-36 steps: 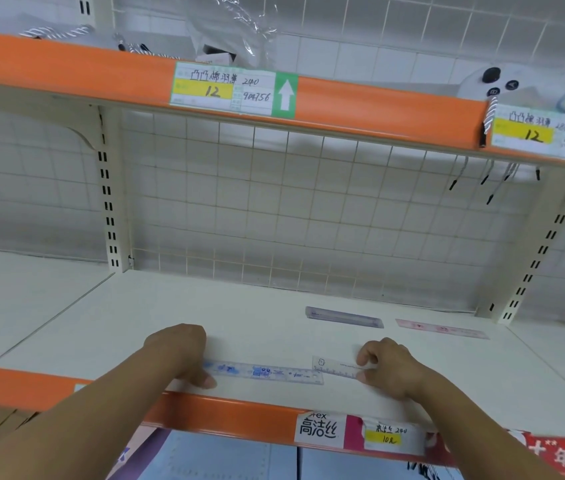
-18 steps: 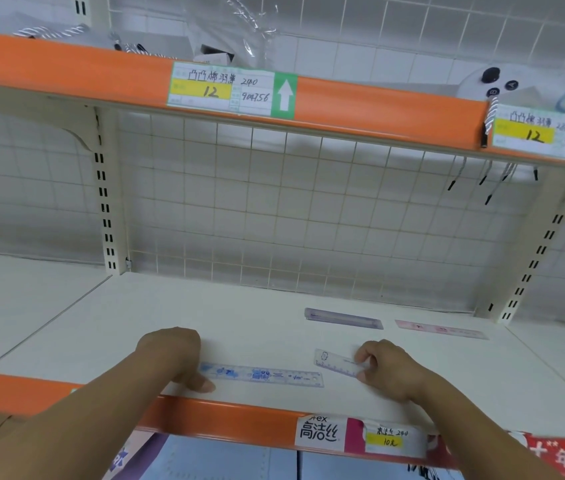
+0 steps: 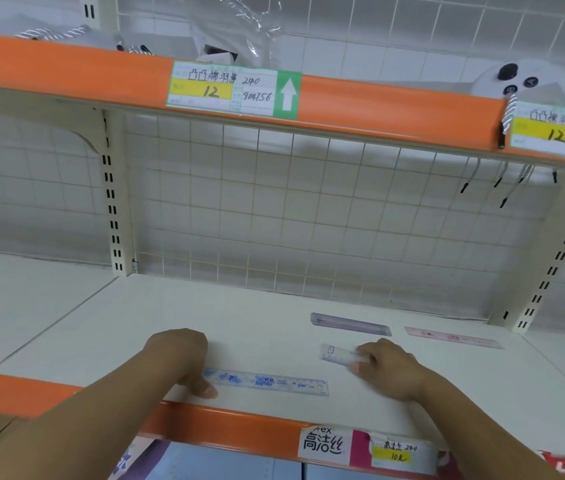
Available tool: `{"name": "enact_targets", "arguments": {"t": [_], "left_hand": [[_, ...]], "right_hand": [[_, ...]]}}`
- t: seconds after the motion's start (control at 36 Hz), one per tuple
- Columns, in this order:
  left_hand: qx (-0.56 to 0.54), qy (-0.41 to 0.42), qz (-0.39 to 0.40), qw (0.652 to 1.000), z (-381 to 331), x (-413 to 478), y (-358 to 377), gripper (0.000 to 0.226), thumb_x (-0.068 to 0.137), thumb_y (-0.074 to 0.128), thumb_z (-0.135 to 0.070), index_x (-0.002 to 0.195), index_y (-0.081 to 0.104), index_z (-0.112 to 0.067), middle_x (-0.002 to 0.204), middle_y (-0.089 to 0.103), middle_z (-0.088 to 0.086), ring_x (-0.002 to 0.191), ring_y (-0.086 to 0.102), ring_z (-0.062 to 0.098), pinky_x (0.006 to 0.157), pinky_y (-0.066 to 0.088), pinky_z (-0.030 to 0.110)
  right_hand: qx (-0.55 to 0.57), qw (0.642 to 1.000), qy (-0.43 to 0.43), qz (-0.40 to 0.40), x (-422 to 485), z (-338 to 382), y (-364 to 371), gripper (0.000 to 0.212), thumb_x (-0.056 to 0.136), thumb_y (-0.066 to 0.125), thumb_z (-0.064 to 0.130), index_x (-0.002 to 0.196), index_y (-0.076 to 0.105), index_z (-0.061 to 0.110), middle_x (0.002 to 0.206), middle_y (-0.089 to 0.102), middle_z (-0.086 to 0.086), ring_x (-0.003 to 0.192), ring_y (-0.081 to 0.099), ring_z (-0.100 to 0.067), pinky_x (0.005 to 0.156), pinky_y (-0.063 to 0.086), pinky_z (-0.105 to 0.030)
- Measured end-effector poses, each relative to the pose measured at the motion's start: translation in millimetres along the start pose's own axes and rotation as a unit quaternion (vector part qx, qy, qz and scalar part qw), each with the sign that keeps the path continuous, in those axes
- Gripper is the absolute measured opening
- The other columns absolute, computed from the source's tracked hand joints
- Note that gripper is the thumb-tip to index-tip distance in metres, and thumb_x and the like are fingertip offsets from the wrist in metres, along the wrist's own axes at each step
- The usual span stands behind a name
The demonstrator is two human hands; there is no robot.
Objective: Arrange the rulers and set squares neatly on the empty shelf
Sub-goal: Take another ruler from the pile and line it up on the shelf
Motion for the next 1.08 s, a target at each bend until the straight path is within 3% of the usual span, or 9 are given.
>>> {"name": "enact_targets", "arguments": {"t": [0.06,0.17,0.31,0.47,0.61,0.75,1.08], "left_hand": [[0.004,-0.002,0.005,1.000,-0.9,-0.1,-1.2,0.068,0.068,0.072,-0.064,0.115,0.057,-0.017,0.094,0.057,-0.006,0.087,0.056,0.015,0.079,0.045,0.026],[0.019,0.005,0.019,1.000,-4.9,0.0,-4.1,0.062,0.070,0.071,-0.062,0.109,0.059,-0.016,0.090,0.057,-0.005,0.084,0.055,0.016,0.076,0.045,0.026],[0.053,0.011,0.048,0.997,-13.1,-1.2,-8.6,0.047,0.076,0.070,-0.057,0.093,0.054,-0.016,0.068,0.048,-0.007,0.083,0.053,0.016,0.083,0.047,0.028],[0.073,0.020,0.068,0.995,-18.4,-3.9,-10.7,0.059,0.079,0.068,-0.054,0.115,0.064,-0.008,0.066,0.045,-0.006,0.086,0.055,0.018,0.092,0.048,0.032],[0.062,0.020,0.078,0.995,-19.8,-4.8,-12.3,0.060,0.080,0.068,-0.053,0.117,0.063,-0.007,0.067,0.045,-0.005,0.109,0.062,0.023,0.093,0.048,0.032],[0.054,0.014,0.077,0.995,-19.4,-6.0,-11.8,0.058,0.081,0.067,-0.052,0.117,0.063,-0.006,0.067,0.045,-0.006,0.085,0.052,0.018,0.092,0.047,0.032],[0.057,0.003,0.078,0.995,-19.5,-8.0,-12.6,0.059,0.081,0.068,-0.052,0.117,0.062,-0.006,0.070,0.046,-0.004,0.084,0.051,0.019,0.091,0.047,0.032]], "right_hand": [[0.002,1.000,-0.006,0.007,4.3,0.0,-0.8,0.036,0.094,0.046,0.046,0.117,0.058,0.022,0.112,0.056,-0.001,0.103,0.053,-0.019,0.091,0.040,-0.034],[0.025,1.000,-0.012,-0.001,16.5,-3.4,-0.9,0.051,0.092,0.051,0.045,0.139,0.036,0.031,0.136,0.045,0.002,0.123,0.045,-0.022,0.104,0.035,-0.035],[0.056,0.998,-0.021,-0.019,31.7,-6.8,-6.2,0.029,0.089,0.054,0.045,0.110,0.035,0.039,0.110,0.048,0.004,0.102,0.051,-0.024,0.090,0.044,-0.035],[0.027,0.998,-0.044,-0.042,49.1,-3.6,-18.8,0.036,0.094,0.051,0.045,0.128,0.042,0.036,0.111,0.037,0.000,0.102,0.050,-0.023,0.097,0.039,-0.032],[-0.002,0.996,-0.054,-0.077,64.6,0.7,-23.2,0.046,0.097,0.045,0.043,0.142,0.037,0.034,0.121,0.037,0.000,0.122,0.043,-0.023,0.104,0.031,-0.029],[-0.051,0.994,-0.060,-0.072,75.0,4.4,-22.6,0.049,0.101,0.034,0.043,0.149,0.027,0.033,0.131,0.039,-0.001,0.132,0.033,-0.022,0.106,0.027,-0.032],[-0.134,0.984,-0.056,-0.103,86.8,4.0,-13.8,0.042,0.102,0.030,0.042,0.143,0.033,0.036,0.131,0.044,-0.001,0.124,0.036,-0.023,0.101,0.030,-0.036]]}}
Point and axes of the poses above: each hand's wrist, its own x-axis towards the middle knuckle, its own y-axis out of the palm, z = x × y, the point moved 3 cm from there along x, towards the middle knuckle
